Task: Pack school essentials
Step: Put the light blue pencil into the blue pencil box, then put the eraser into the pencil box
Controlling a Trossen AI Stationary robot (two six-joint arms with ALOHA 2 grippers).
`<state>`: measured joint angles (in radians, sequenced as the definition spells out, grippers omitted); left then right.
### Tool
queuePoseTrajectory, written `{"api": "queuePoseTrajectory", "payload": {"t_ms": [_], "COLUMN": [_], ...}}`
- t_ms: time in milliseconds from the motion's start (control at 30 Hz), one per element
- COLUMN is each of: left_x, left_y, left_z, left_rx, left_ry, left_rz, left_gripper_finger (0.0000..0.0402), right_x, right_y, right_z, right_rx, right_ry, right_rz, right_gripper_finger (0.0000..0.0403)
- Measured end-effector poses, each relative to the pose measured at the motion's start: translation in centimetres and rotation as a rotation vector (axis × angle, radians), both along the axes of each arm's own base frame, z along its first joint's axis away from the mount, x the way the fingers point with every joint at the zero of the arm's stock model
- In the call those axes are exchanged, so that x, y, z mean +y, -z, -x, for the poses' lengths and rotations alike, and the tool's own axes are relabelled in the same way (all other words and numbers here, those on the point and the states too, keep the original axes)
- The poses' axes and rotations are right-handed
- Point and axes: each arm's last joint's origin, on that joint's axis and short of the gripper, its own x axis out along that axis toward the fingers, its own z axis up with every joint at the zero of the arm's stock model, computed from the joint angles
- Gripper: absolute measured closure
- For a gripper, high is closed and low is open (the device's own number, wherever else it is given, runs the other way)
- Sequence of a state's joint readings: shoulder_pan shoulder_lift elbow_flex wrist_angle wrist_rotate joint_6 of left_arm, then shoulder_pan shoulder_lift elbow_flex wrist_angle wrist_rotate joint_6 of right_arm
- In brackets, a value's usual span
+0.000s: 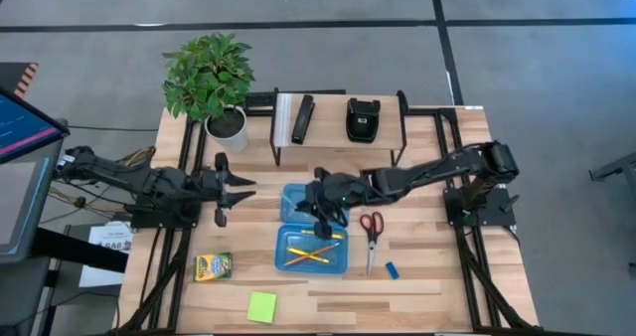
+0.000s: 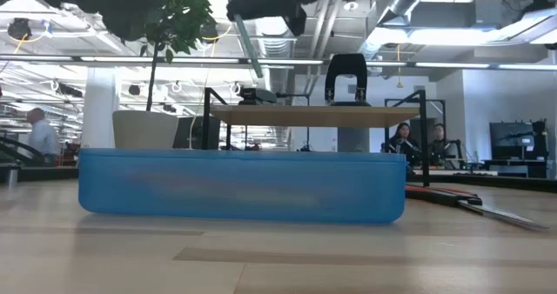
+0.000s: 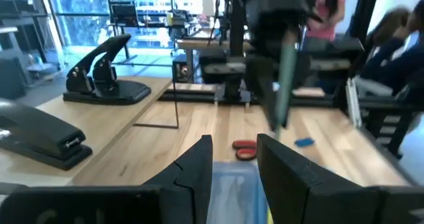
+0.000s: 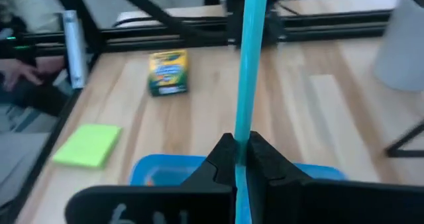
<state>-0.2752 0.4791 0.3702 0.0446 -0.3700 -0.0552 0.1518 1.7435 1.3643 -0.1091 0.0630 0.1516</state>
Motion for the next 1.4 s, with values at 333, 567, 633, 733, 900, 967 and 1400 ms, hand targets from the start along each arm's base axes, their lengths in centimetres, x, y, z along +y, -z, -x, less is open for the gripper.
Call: {"api": "queuePoseTrajectory", "payload": {"t_ms": [333, 567, 633, 733, 900, 967, 1400], "left_x": [-0.2, -0.4, -0.4, -0.5, -0.9, -1.1, -2.6], "left_y": [-0.2, -0.3, -0.2, 0.0, 0.2, 0.3, 0.4], "left_z": [0.8, 0.7, 0.7, 0.5, 0.3, 0.3, 0.6], "left_rx": [-0.014, -0.022, -0.017, 0.000, 0.026, 0.037, 0.045], "left_ry": [0.048, 0.059, 0.060, 0.076, 0.125, 0.151, 0.228], "left_rz": [0.089, 0.097, 0.111, 0.124, 0.130, 0.135, 0.157], "left_gripper_finger": [0.0294, 0.0294, 0.0294, 0.0294, 0.0294, 0.0294, 0.0294], "right_x": [3.6, 5.6, 5.7, 5.6, 6.0, 6.0, 8.0], "right_y": [1.5, 5.2, 5.9, 6.3, 6.2, 5.9, 2.7], "right_z": [0.9, -1.2, -1.9, -2.7, -3.8, -4.1, 0.3], "right_rx": [0.141, 0.488, 0.565, 0.643, 0.672, 0.669, 0.825], "right_ry": [-0.121, -0.148, -0.141, -0.134, -0.135, -0.131, 0.152], "right_rz": [-0.044, 0.009, 0.023, 0.030, 0.037, 0.035, 0.054], "right_gripper_finger": [0.0386, 0.0386, 0.0382, 0.0367, 0.0313, 0.0282, 0.0187]}}
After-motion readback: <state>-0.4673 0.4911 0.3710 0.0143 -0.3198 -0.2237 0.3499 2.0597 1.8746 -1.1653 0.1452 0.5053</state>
